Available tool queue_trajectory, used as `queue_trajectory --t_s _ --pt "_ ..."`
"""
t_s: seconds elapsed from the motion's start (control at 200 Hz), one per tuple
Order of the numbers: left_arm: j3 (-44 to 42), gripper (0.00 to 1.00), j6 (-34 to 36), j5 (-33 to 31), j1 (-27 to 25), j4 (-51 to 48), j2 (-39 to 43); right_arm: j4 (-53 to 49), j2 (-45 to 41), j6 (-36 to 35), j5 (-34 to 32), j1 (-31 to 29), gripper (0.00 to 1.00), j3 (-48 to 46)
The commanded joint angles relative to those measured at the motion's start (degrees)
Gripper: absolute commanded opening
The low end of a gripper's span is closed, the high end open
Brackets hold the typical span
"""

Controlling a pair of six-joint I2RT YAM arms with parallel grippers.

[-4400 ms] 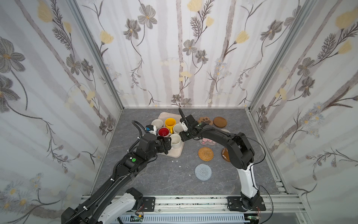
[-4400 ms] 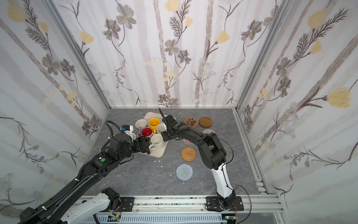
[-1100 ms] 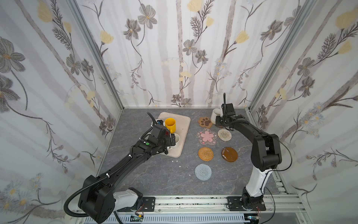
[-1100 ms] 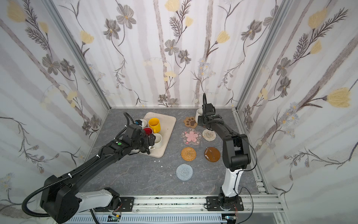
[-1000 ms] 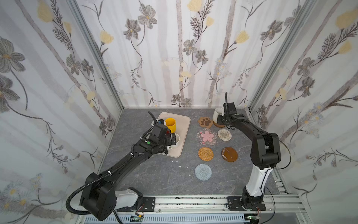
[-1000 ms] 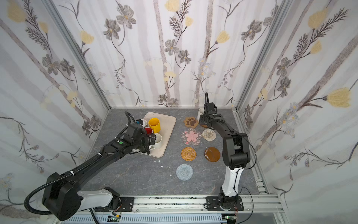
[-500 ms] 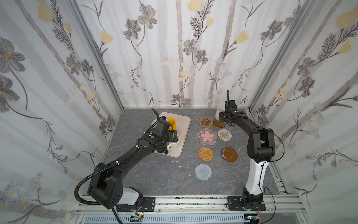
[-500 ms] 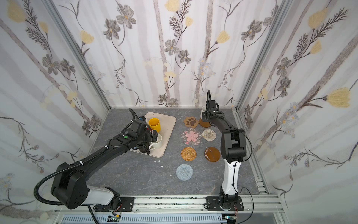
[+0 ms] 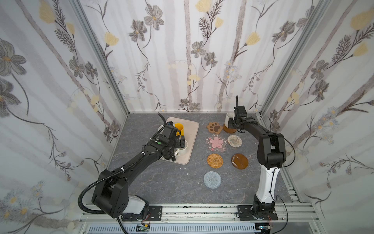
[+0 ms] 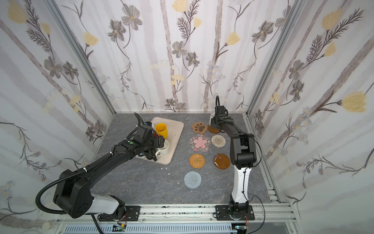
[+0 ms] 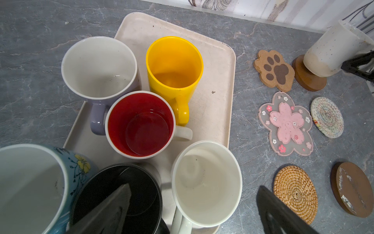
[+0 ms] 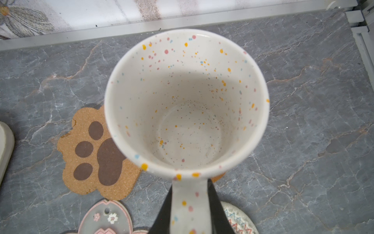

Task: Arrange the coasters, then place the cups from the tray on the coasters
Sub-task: 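Lower the speckled mug onto the brown wooden coaster and release it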

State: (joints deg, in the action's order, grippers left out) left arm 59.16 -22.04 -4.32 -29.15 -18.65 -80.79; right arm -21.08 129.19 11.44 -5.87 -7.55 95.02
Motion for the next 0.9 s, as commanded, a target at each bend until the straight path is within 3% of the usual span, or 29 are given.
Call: queue_trajectory --t_s 0.0,0.16,0.435,0.59,0.754,0.894 --pt "-0.4 1.00 0.0 -0.5 0.0 1.2 0.5 4.0 -0.6 -0.3 -0.2 0.1 0.00 -0.4" --pt "-0.9 1.00 0.0 -0.9 0.1 1.3 1.1 3.7 -1.0 0.0 -0.1 -0.1 0.21 -1.6" --pt "-3.3 0.99 0.2 -1.4 0.1 1.2 4.1 4.1 -2.7 0.5 0.0 -0.1 0.41 -3.8" --pt "-5.2 0.89 1.8 -2.2 0.2 0.7 6.0 3.8 -3.8 0.7 0.2 -0.3 0.54 -4.2" --pt "-6.0 0.66 3.5 -1.6 0.1 -1.1 6.8 3.9 -6.7 0.7 0.8 -0.7 0.72 -5.6" --pt "-5.5 0.49 5.4 1.1 0.2 -3.0 6.1 5.4 -11.1 0.8 1.8 -1.4 0.78 -8.9"
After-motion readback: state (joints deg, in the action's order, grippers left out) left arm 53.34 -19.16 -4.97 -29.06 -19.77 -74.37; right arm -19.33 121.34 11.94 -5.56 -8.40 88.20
